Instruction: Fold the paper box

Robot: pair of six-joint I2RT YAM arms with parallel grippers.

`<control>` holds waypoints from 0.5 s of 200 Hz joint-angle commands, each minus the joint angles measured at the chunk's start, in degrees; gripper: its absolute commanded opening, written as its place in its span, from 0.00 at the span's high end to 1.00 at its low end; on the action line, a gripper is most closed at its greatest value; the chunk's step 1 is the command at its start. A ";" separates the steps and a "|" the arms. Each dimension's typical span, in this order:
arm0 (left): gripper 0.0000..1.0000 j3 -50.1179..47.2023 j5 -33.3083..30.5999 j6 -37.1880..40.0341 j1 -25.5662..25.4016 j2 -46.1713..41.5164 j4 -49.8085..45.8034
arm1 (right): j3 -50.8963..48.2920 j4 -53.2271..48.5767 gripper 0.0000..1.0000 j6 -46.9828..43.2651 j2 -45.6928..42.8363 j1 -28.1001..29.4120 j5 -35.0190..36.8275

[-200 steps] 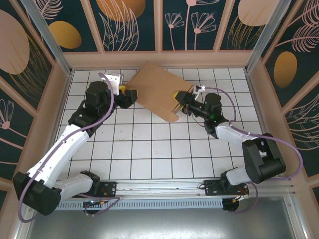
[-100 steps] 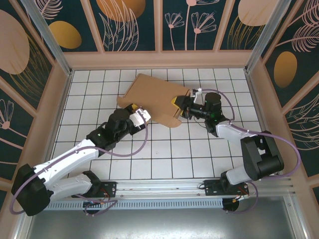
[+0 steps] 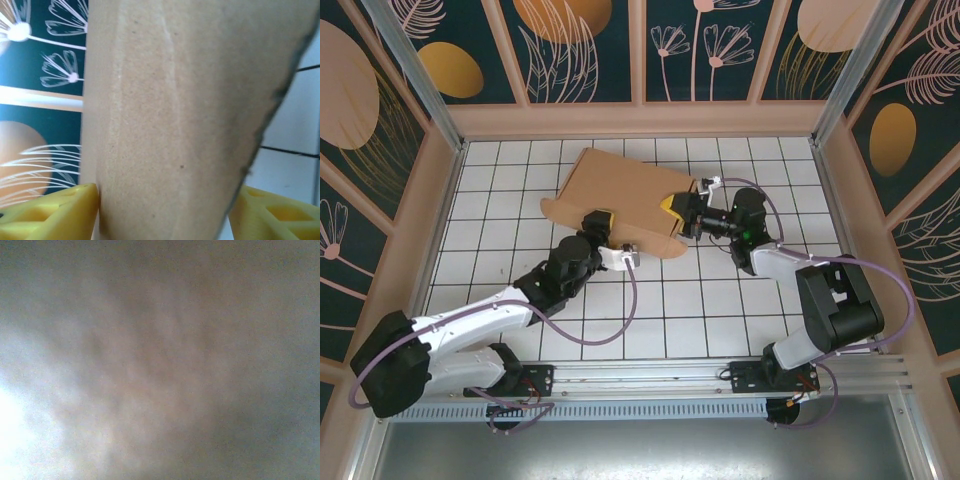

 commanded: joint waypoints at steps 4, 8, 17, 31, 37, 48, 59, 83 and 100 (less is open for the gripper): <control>0.36 -1.17 -4.83 10.18 -0.53 1.79 13.45 | -0.40 9.18 0.49 3.21 0.44 0.47 -5.00; 0.36 -1.22 -4.98 10.57 -0.56 1.89 14.34 | -0.45 9.37 0.49 3.47 0.55 0.51 -5.00; 0.37 -1.34 -5.01 11.58 -0.53 2.18 15.72 | -0.64 10.22 0.49 4.14 0.85 0.56 -5.08; 0.39 -1.46 -5.15 13.39 -0.54 3.04 16.66 | -0.88 12.50 0.49 5.70 1.33 0.86 -5.17; 0.39 -1.80 -5.18 14.56 -0.55 3.67 18.15 | -0.95 13.57 0.48 6.38 1.64 1.10 -5.30; 0.41 -1.58 -5.48 15.79 -0.54 5.14 20.94 | -0.89 15.05 0.48 7.18 2.28 1.66 -5.52; 0.43 -1.18 -5.90 16.66 -0.54 6.27 23.36 | -0.88 16.39 0.48 8.01 2.96 2.12 -5.61; 0.48 -0.93 -6.62 17.50 -0.64 6.31 25.81 | -1.70 20.03 0.47 10.26 3.75 2.40 -5.32; 0.52 -1.59 -6.93 18.04 -0.64 4.90 26.13 | -2.38 20.86 0.46 10.34 3.75 2.41 -5.09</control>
